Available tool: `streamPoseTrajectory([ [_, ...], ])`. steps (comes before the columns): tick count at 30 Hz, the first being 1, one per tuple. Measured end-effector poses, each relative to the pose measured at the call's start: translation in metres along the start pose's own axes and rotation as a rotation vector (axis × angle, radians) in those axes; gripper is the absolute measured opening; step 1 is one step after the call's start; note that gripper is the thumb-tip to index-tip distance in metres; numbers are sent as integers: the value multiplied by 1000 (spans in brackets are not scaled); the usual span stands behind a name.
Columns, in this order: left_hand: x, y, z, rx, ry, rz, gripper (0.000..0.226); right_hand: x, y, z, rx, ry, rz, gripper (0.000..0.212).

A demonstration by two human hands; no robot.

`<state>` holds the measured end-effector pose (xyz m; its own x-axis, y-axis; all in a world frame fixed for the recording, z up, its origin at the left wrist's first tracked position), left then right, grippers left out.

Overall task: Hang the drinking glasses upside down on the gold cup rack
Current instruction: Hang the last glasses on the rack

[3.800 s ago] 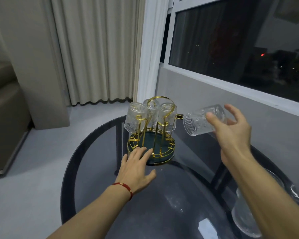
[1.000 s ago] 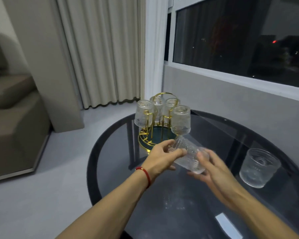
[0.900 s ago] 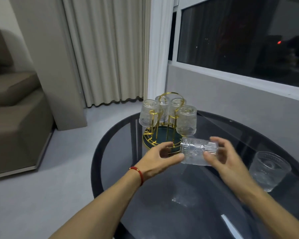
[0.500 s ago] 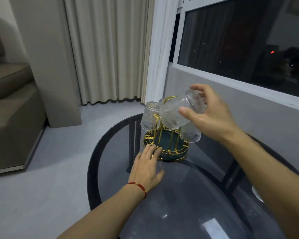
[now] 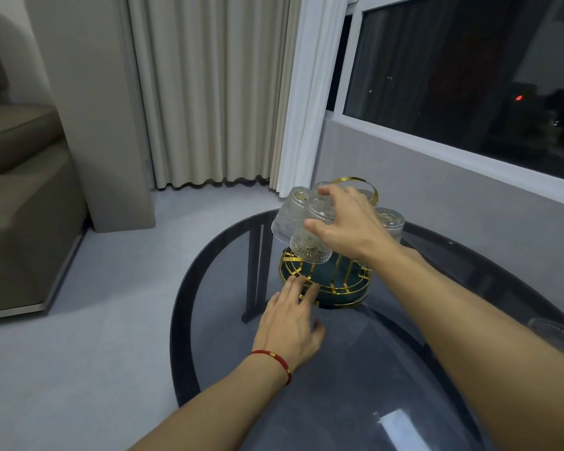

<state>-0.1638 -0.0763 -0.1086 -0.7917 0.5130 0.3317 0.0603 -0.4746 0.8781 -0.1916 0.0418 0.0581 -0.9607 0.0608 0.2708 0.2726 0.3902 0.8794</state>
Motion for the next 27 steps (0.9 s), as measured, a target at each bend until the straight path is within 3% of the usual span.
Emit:
streamPoseTrajectory([
  [7, 0, -1, 0, 12, 18, -15, 66, 2, -11, 3, -42, -42, -2, 72],
  [14, 0, 2, 0, 16, 32, -40, 67, -4, -22, -3, -203, -49, -16, 56],
  [20, 0, 17, 14, 56, 79, -105, 69, -22, -29, -6, -367, -14, 58, 56],
  [27, -8, 33, 53, -31, 118, -109, 54, -48, -20, 5, -296, 72, 79, 60],
])
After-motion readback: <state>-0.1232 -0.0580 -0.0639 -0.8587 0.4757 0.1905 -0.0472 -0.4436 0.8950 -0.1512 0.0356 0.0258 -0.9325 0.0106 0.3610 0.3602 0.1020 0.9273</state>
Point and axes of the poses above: each hand's wrist, its own x-axis towards the middle knuckle, its own y-axis out of the back of the hand, z = x × y, the point moved 4 cm from there along x, towards the middle knuckle, and after that the axes turned 5 degrees about -z, right-handed, at the moved point
